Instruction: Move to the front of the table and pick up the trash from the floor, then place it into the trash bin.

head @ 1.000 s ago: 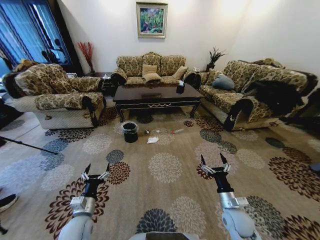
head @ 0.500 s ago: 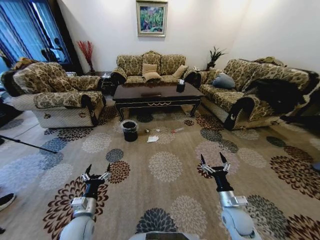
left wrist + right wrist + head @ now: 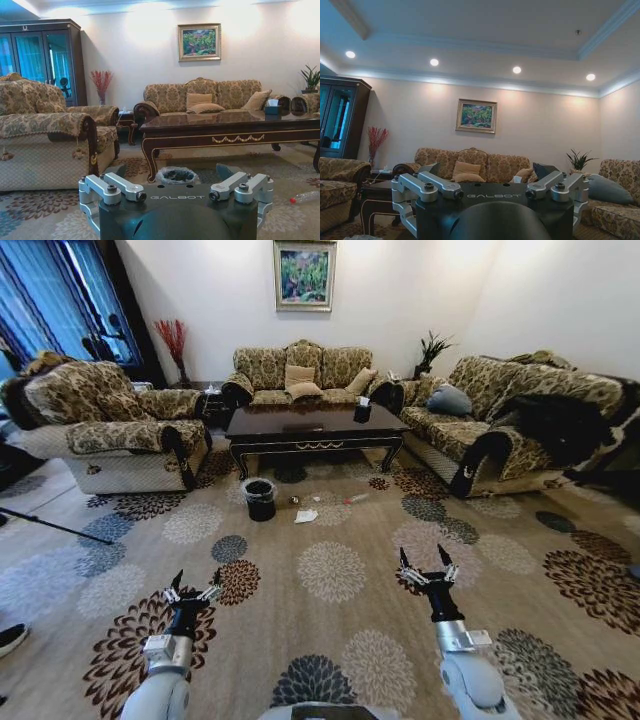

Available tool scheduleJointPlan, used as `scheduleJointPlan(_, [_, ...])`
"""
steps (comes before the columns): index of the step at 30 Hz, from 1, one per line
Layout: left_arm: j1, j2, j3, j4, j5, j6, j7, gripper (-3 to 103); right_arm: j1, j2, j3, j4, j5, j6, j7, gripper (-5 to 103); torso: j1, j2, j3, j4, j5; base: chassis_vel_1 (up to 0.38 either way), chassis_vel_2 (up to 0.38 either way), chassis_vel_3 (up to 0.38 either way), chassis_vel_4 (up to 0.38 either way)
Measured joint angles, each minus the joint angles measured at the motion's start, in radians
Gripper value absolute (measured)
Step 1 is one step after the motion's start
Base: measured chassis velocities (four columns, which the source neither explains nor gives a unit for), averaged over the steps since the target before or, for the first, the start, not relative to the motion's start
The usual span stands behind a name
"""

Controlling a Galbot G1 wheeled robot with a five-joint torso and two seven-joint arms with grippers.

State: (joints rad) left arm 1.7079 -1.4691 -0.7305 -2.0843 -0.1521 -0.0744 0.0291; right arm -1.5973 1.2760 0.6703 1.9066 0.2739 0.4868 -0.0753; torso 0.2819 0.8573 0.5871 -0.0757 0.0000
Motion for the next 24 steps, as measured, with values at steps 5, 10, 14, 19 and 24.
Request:
scheduleJointPlan(5, [0.000,-0.002,0.002,0.003,0.012,-0.006,0.000,100,0.002,0.000,-0.001,-0.002,-0.001,0.000,0.001,100,-0.008,-0.019,-0.011,0.0002,0.0000,0.000,0.000,0.000,0.000])
scheduleJointPlan(10, [0.000,-0.003,0.005,0.006,0.025,-0.013,0.002,100,0.004,0.001,-0.004,-0.002,-0.003,0.002,0.005,100,-0.018,-0.040,-0.023,0.0002,0.0000,0.000,0.000,0.000,0.000])
scheduleJointPlan(14, [0.000,-0.003,0.004,0.009,0.033,-0.018,0.004,100,0.004,0.001,-0.004,-0.003,-0.004,0.002,0.007,100,-0.023,-0.054,-0.031,0.0001,0.0000,0.000,0.000,0.000,0.000])
scheduleJointPlan(19, [-0.002,0.000,0.004,0.010,0.034,-0.018,0.006,100,0.008,0.000,-0.006,-0.006,-0.004,0.002,0.011,100,-0.034,-0.076,-0.043,0.0002,0.0000,0.000,0.000,0.000,0.000])
scheduleJointPlan(24, [-0.004,0.003,0.004,0.010,0.034,-0.018,0.009,100,0.009,-0.001,-0.006,-0.008,-0.005,0.002,0.013,100,-0.046,-0.107,-0.061,0.0001,0.0000,0.000,0.000,0.000,0.000])
